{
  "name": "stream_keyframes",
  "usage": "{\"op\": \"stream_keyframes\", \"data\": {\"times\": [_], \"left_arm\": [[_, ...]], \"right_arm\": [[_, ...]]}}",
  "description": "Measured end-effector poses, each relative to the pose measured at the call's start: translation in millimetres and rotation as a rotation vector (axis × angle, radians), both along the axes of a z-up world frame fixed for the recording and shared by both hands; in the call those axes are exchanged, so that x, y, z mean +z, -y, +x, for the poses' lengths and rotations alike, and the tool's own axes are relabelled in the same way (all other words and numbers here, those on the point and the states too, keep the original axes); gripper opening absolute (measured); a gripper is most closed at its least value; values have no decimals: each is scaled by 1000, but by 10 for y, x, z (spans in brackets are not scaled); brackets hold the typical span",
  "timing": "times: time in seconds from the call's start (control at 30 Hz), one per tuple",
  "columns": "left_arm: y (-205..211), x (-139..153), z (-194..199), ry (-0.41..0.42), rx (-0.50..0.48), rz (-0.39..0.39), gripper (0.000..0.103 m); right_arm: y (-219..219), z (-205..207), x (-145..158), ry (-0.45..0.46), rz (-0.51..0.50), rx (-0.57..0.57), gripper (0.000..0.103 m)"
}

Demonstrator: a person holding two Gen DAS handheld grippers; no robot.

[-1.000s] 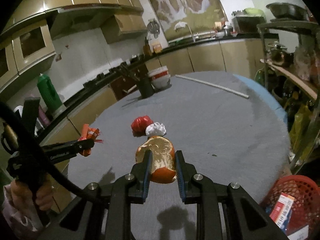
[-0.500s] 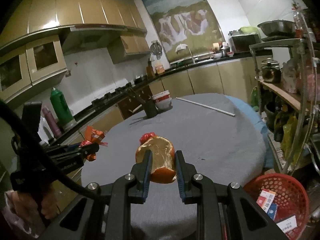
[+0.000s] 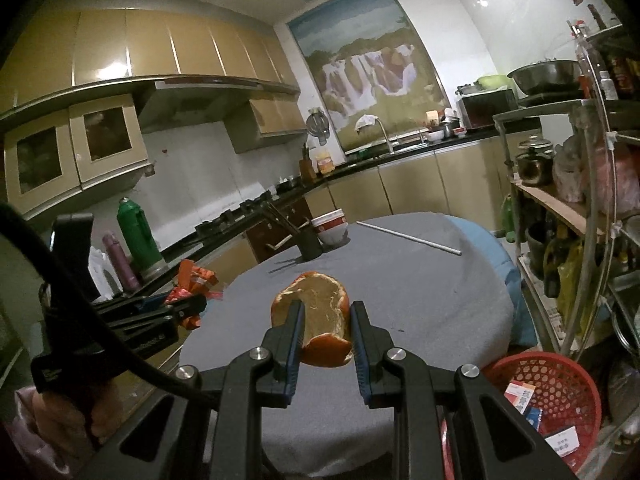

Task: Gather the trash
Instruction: 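Lift the orange peel and orange bundle and turn toward the basket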

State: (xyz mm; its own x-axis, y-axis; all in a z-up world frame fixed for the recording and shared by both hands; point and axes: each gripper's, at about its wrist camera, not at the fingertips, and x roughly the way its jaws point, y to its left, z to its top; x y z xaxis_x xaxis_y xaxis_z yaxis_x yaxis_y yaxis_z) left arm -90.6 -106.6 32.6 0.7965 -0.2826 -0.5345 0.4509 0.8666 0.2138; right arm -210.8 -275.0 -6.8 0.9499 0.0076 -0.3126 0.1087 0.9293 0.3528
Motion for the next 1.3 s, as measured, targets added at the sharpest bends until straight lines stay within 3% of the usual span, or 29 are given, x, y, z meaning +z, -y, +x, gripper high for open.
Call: {"op": "stream_keyframes", "data": {"times": [0.43,1.0,1.3], "left_arm": [[70,185,-355,58,-27,-9,29],[523,262,-738,130,-105,24,29],[589,265,-840,150,-124,36,29]], "right_arm": [[22,-478,128,48,-7,-27,25],[302,-1001,170,82,18,-106,25],[347,-1086,165,85,35,-126,25]]}}
